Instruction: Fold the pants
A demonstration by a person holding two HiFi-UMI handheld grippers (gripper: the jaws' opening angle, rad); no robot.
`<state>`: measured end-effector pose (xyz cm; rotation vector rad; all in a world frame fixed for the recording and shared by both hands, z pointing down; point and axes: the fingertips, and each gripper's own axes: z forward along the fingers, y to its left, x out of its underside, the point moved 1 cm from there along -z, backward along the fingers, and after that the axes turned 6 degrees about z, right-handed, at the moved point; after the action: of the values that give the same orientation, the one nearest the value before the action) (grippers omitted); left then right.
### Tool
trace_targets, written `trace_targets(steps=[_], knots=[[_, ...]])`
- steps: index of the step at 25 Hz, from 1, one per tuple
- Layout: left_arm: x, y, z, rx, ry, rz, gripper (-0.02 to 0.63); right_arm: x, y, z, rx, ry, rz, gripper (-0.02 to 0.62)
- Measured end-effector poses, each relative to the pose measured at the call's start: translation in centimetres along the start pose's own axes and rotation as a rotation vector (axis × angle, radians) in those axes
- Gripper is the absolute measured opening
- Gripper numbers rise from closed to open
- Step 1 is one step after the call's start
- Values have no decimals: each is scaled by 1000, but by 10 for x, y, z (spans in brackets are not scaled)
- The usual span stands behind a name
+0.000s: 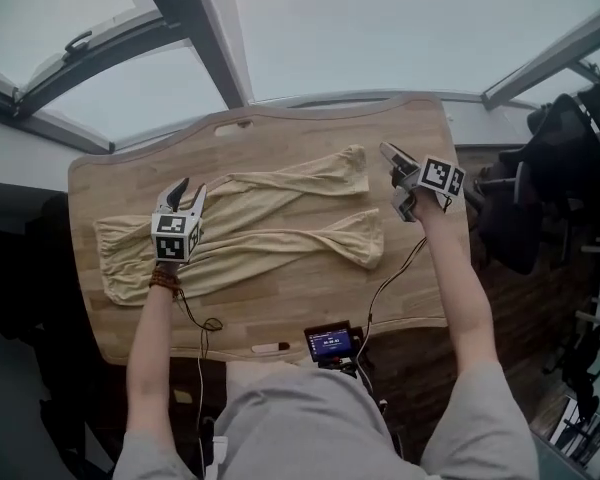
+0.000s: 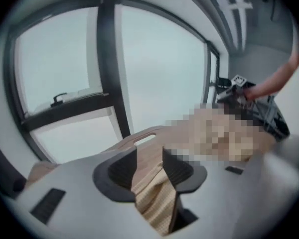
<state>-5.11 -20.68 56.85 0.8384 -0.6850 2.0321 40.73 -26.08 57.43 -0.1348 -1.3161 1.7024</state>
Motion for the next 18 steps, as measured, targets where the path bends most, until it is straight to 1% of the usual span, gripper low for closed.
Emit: trace_targets(steps=[1,2,3,4,6,7,8,9,10,12,13,14,16,17,18], knots=[[4,0,-4,5,-9,-37,153,4,-7,5,35,1,-61,118],[12,-5,-9,10,-3,-25,153,15,-9,9,64,32,-189,117],[23,-13,-13,20,21,31,153,33,-9,13,86,94,-376,117],[38,-25,-15,35,56,115,153,56,-8,17,103,182,-611,119],[74,-50,-15,78,130,294,152,106,-17,19,115,399,-1114,117],[92,-63,-15,107,161,364,152,129,-26,18,98,506,-1300,117],[109,-74,-14,137,188,418,152,148,-36,17,72,600,-1414,117],[125,-85,-15,164,212,459,152,163,-46,17,53,673,-1470,119],[139,-93,-16,186,233,489,152,172,-55,18,51,727,-1498,121],[161,-107,-19,217,266,518,152,180,-72,21,68,795,-1520,121],[169,-111,-20,225,276,514,152,182,-76,21,70,817,-1510,121],[174,-115,-21,227,283,501,152,182,-78,22,69,835,-1491,104],[181,-116,-22,212,286,460,152,180,-78,23,76,864,-1483,80],[182,-117,-23,197,281,446,152,178,-77,23,77,878,-1500,33],[181,-117,-24,179,270,439,152,178,-73,22,62,897,-1513,20]])
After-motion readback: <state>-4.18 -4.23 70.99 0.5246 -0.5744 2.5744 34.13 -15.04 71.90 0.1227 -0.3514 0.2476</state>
